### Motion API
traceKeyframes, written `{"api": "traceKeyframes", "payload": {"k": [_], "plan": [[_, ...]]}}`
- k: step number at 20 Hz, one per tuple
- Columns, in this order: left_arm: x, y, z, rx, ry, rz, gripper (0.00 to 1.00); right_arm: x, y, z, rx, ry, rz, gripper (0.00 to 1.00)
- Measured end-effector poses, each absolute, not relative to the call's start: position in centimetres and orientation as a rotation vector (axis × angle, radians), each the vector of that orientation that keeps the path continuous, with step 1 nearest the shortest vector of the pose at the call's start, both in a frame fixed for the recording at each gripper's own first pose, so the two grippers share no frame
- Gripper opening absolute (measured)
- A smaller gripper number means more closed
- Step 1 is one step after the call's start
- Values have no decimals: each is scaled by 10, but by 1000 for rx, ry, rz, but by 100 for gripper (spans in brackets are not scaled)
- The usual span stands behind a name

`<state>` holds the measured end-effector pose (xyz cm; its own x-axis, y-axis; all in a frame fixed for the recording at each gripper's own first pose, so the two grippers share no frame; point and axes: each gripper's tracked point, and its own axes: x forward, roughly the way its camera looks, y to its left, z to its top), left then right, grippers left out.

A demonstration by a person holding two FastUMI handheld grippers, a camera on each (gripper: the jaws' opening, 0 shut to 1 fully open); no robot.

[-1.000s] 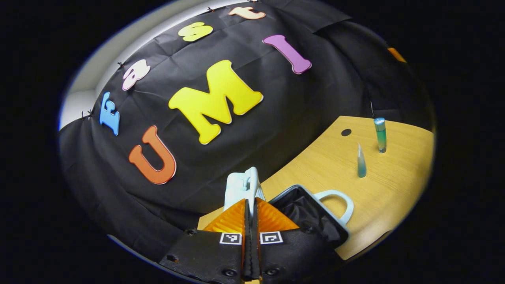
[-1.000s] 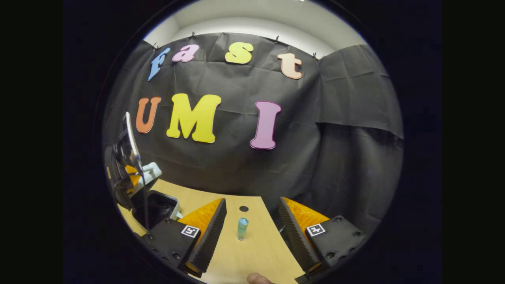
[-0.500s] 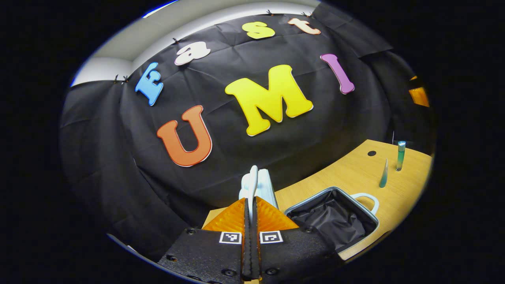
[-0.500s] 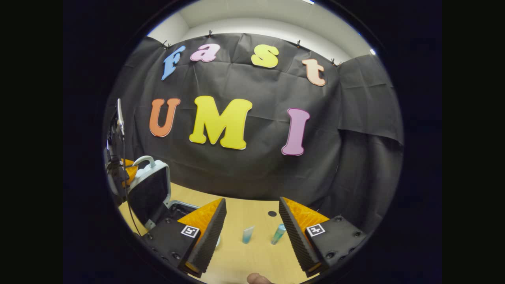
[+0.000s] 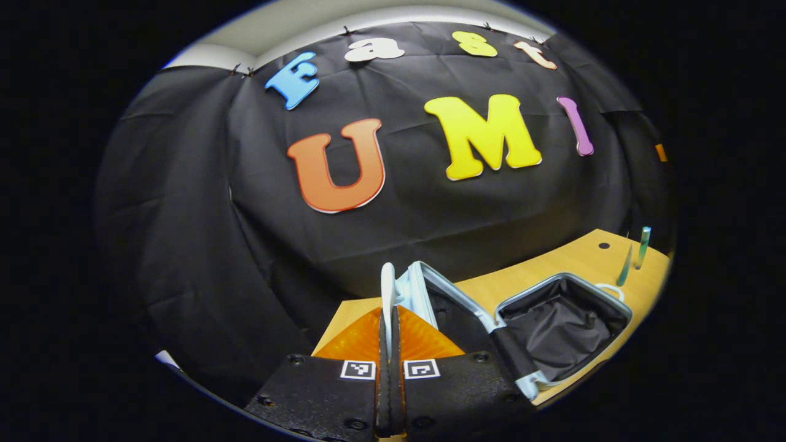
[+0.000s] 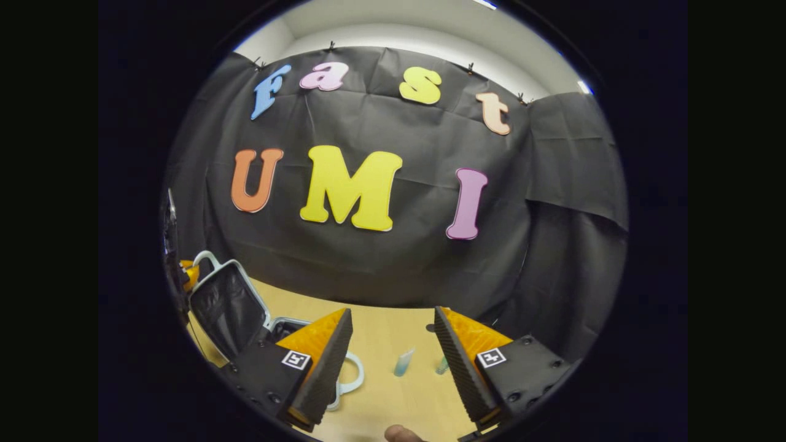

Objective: First open the suitcase, pack the skin care products into it, and then close the suitcase.

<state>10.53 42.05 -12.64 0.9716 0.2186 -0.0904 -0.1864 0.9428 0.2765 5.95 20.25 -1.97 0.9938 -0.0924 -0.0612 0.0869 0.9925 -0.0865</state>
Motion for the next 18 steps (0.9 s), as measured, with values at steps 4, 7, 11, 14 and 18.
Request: {"api": "traceKeyframes", "payload": {"k": [4, 7, 11, 14, 18], "plan": [[116, 468, -182, 173, 204, 232, 2, 54, 210, -13, -112, 56, -84, 80], [117, 488, -223, 83, 245, 249, 3, 50, 215, -11, -136, 53, -70, 79], [120, 504, -284, -58, 326, 256, 3, 45, 214, -17, -171, 70, -68, 80], [125, 507, -306, -139, 342, 249, 3, 40, 211, -28, -197, 99, -73, 80], [124, 509, -321, -231, 341, 236, 6, 36, 201, -23, -212, 83, -91, 80]]}}
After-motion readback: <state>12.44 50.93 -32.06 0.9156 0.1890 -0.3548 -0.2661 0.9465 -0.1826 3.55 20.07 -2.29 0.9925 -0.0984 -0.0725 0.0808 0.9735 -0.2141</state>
